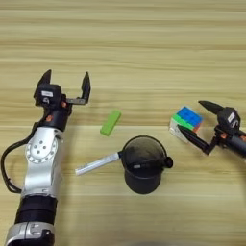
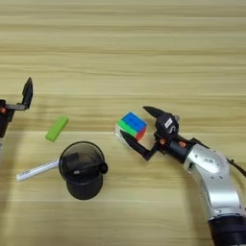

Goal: Move the objects on the table

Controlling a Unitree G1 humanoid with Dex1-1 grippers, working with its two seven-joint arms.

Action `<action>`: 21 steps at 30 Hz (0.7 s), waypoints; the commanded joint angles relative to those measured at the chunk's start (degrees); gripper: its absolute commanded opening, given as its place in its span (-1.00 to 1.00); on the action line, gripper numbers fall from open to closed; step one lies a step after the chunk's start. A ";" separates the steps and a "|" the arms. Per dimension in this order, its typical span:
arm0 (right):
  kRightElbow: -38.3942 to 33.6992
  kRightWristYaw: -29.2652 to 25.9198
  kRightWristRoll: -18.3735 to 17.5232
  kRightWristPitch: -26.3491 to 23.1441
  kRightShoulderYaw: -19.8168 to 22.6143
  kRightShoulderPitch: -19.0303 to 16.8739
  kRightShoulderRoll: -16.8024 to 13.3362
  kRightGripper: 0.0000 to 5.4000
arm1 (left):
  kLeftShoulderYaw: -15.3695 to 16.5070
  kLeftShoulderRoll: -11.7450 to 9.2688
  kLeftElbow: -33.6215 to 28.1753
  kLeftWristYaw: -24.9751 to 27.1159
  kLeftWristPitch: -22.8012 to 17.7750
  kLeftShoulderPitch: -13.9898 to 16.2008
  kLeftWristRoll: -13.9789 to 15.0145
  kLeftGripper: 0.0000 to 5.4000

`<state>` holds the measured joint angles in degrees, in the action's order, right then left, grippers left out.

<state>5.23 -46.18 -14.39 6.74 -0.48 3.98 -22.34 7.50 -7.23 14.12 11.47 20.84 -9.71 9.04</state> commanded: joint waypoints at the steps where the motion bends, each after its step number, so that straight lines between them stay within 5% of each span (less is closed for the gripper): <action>1: -4.79 0.17 -1.91 -1.92 0.70 0.21 -0.72 0.99 | -0.24 0.02 0.42 0.04 0.71 -0.61 -0.54 1.00; 21: -26.69 -2.99 -11.36 -12.50 -0.33 -1.59 -4.54 0.99 | -0.48 0.29 0.74 -0.14 0.98 -0.78 -0.72 1.00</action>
<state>-19.19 -48.30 -24.41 -4.50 -0.60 2.96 -25.61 7.43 -7.22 14.59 11.44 21.20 -9.79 8.96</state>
